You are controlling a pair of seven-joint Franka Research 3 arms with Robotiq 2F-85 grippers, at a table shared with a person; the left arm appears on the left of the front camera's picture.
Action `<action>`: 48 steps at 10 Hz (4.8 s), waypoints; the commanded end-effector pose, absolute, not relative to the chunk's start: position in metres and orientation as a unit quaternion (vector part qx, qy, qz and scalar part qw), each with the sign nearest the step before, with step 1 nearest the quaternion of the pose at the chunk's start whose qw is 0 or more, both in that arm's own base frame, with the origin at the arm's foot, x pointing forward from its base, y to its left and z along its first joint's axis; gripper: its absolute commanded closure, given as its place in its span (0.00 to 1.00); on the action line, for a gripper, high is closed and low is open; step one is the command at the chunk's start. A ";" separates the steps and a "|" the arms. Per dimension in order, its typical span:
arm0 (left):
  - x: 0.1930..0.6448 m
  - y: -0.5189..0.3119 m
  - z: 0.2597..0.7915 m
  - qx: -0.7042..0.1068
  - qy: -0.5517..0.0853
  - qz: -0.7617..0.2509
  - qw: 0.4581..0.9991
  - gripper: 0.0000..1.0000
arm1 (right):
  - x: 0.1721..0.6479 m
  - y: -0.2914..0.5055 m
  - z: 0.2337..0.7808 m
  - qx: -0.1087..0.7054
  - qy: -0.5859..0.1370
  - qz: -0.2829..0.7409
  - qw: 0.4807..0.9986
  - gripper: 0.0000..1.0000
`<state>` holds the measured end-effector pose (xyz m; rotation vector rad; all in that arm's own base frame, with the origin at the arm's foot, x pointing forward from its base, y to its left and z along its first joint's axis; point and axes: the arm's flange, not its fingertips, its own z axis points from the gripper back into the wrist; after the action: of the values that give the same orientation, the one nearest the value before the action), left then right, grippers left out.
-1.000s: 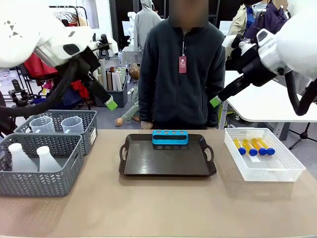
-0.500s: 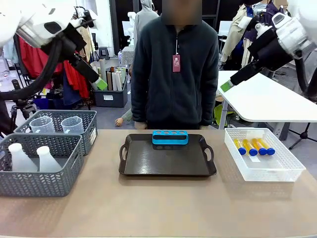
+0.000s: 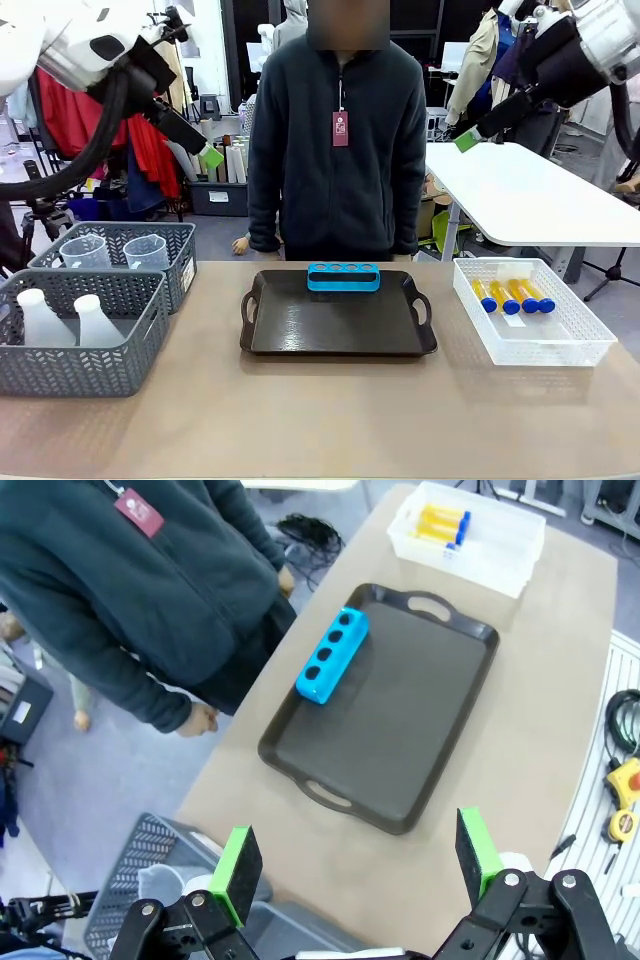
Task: Prepare the laboratory tools.
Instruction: Pick up one Small flask and place it on the Handle tray.
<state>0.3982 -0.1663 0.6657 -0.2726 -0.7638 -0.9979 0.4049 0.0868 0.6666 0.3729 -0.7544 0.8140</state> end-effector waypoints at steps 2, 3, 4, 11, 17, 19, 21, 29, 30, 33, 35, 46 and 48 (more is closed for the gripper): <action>0.399 -0.162 0.668 -0.132 -0.381 -0.465 0.788 0.00 | 0.410 0.088 0.667 0.190 -0.360 0.401 0.821 0.00; 0.399 -0.162 0.671 -0.130 -0.383 -0.466 0.787 0.00 | 0.412 0.089 0.667 0.188 -0.358 0.398 0.823 0.00; 0.399 -0.162 0.673 -0.130 -0.384 -0.467 0.786 0.00 | 0.414 0.088 0.665 0.189 -0.358 0.395 0.825 0.00; 0.397 -0.165 0.677 -0.123 -0.380 -0.459 0.794 0.00 | 0.411 0.087 0.660 0.179 -0.351 0.384 0.835 0.00; 0.397 -0.165 0.677 -0.123 -0.380 -0.459 0.794 0.00 | 0.411 0.087 0.660 0.179 -0.351 0.384 0.835 0.00; 0.397 -0.165 0.677 -0.123 -0.380 -0.459 0.794 0.00 | 0.411 0.087 0.660 0.179 -0.351 0.384 0.835 0.00; 0.397 -0.165 0.677 -0.123 -0.380 -0.459 0.794 0.00 | 0.411 0.087 0.660 0.179 -0.351 0.384 0.835 0.00; 0.389 -0.131 0.659 0.002 -0.250 -0.380 0.891 0.00 | 0.411 0.087 0.660 0.179 -0.351 0.384 0.835 0.00; 0.394 -0.118 0.643 0.016 -0.235 -0.348 0.908 0.00 | 0.411 0.087 0.660 0.179 -0.351 0.384 0.835 0.00; 0.399 -0.065 0.625 0.060 -0.216 -0.247 0.943 0.00 | 0.411 0.087 0.660 0.179 -0.351 0.384 0.835 0.00; 0.414 -0.037 0.611 0.077 -0.206 -0.184 0.958 0.00 | 0.411 0.087 0.660 0.179 -0.351 0.384 0.835 0.00; 0.437 0.010 0.557 0.093 -0.139 -0.121 0.978 0.00 | 0.411 0.087 0.660 0.179 -0.351 0.384 0.835 0.00; 0.446 0.033 0.536 0.087 -0.118 -0.084 0.986 0.00 | 0.411 0.087 0.660 0.179 -0.351 0.384 0.835 0.00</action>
<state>0.4432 0.0294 0.5380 0.1652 -0.2341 -0.2202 0.4112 0.0874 0.6614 0.3560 -0.7351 0.8099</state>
